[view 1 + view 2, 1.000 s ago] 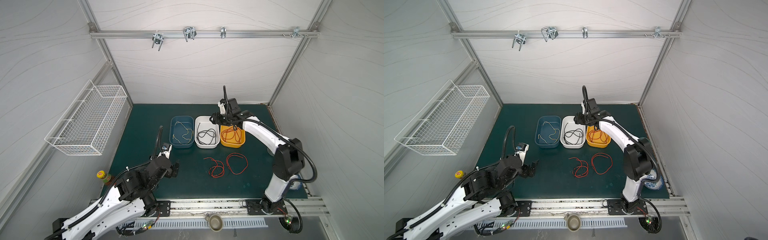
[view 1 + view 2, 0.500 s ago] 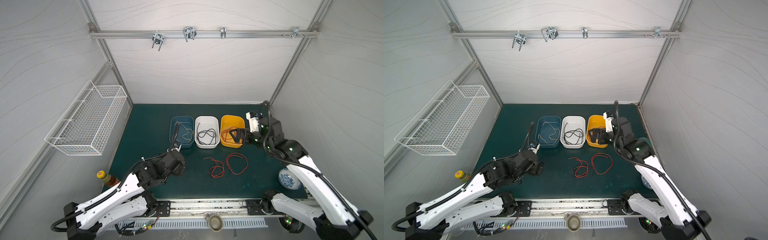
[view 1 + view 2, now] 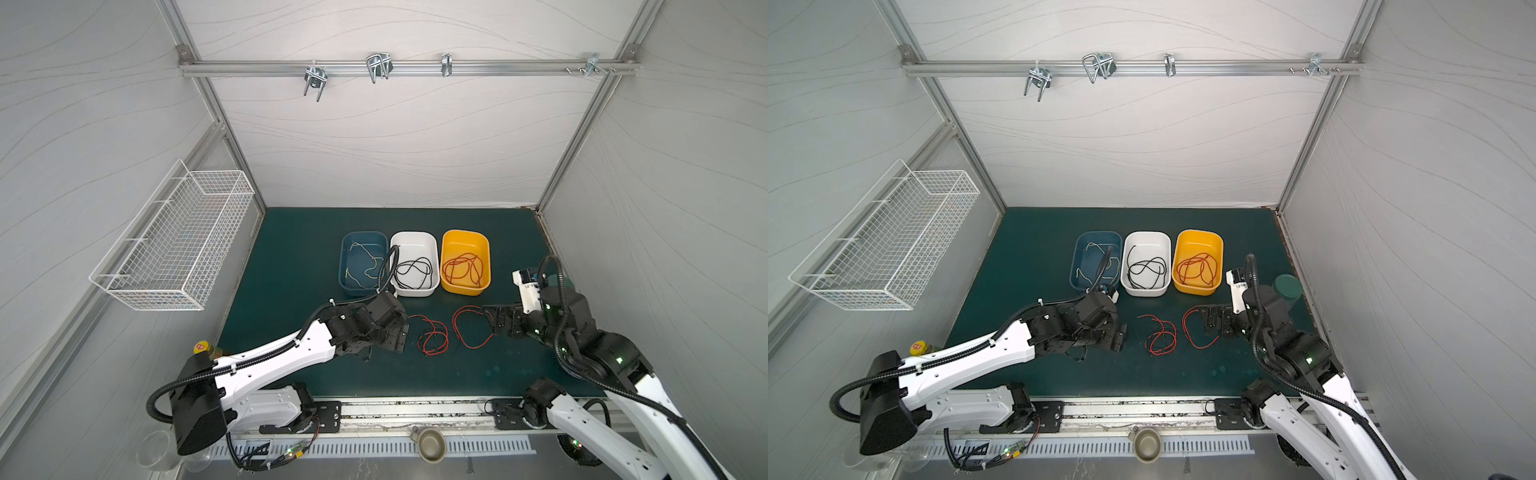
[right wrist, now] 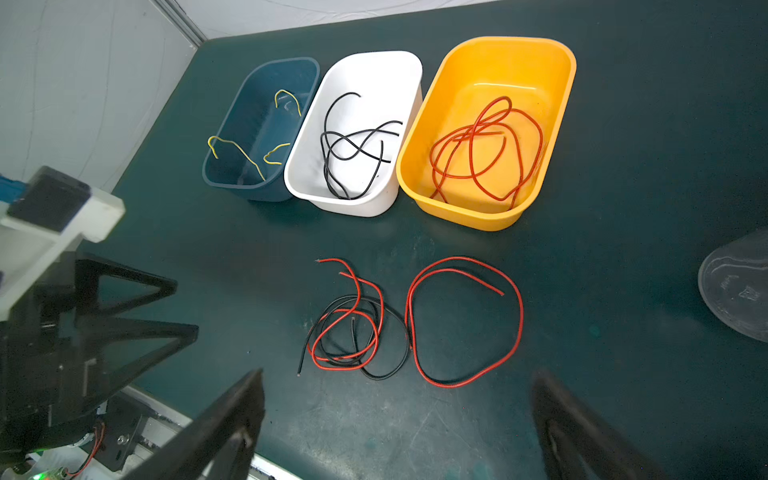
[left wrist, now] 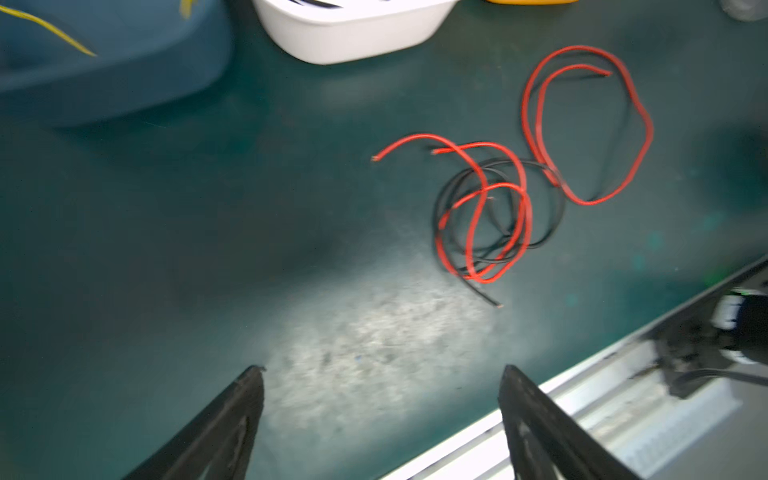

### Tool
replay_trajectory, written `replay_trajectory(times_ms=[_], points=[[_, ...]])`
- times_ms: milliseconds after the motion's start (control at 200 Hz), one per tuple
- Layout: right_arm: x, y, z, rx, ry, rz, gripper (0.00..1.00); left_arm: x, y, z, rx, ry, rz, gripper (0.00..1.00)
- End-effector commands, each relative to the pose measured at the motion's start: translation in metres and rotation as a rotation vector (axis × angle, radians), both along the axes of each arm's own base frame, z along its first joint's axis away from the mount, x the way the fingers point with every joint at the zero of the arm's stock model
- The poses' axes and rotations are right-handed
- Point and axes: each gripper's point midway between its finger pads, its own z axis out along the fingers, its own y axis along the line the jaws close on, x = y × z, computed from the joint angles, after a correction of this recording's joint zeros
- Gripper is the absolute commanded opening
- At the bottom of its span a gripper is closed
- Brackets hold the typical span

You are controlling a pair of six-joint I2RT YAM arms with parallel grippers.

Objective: Untangle the cables
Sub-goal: 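Move both grippers down to the red and black wire tangle, then lower the left gripper over the black wire end while the right gripper waits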

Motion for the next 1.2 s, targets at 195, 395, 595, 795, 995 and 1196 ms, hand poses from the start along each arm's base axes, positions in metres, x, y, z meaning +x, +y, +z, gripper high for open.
replay_trajectory(times_ms=[195,395,595,795,995,1196], points=[[-0.003,0.0,-0.003,-0.031,-0.015,0.014,0.99,-0.011,-0.071,-0.01,-0.085,0.076,-0.045,0.86],[-0.004,0.0,0.0,-0.024,-0.035,0.021,0.99,-0.014,-0.087,-0.026,-0.034,0.097,-0.068,0.81],[-0.005,0.0,0.002,-0.017,-0.044,0.024,0.99,-0.019,-0.094,-0.044,-0.034,0.141,-0.075,0.69],[-0.006,0.0,0.004,-0.009,-0.053,0.03,0.99,-0.025,-0.096,-0.07,0.007,0.191,-0.074,0.59],[-0.007,0.0,0.005,-0.003,-0.059,0.03,0.99,-0.022,-0.097,-0.079,0.04,0.188,-0.067,0.53],[-0.007,-0.001,0.007,0.0,-0.069,0.026,0.99,-0.017,-0.093,-0.084,0.086,0.168,-0.066,0.46]])
